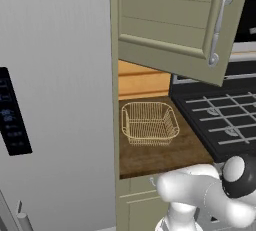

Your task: Open the cabinet, pick up the bread from the cabinet and place it in the basket. Then move the basket to the dining counter.

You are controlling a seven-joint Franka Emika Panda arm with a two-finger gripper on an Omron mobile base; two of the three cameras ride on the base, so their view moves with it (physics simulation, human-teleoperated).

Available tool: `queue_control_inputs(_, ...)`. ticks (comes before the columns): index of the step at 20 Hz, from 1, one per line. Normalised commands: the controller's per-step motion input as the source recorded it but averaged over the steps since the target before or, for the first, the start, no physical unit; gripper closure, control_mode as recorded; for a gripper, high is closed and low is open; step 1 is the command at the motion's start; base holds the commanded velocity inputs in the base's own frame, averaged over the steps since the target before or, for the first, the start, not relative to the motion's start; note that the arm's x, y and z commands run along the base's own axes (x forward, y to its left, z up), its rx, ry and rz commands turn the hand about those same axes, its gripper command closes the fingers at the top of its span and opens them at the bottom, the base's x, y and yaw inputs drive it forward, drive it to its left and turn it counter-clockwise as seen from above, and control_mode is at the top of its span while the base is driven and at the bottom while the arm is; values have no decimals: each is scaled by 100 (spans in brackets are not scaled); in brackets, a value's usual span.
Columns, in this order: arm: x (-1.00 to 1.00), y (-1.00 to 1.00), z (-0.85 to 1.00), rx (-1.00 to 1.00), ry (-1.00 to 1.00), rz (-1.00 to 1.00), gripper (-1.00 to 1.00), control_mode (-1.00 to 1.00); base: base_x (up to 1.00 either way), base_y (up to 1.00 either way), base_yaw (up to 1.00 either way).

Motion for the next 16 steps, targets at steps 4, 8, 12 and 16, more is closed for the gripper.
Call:
queue_control_inputs(4,46,0,-44,14,-8,39,-100,-100,0,0,0)
queue_control_inputs(8,29,0,-37,5,-17,24,-100,-100,0,0,0)
queue_control_inputs(12,12,62,0,1,-10,9,-100,-100,0,0,0)
queue_control_inputs(16,20,67,0,-2,-5,0,-100,-100,0,0,0)
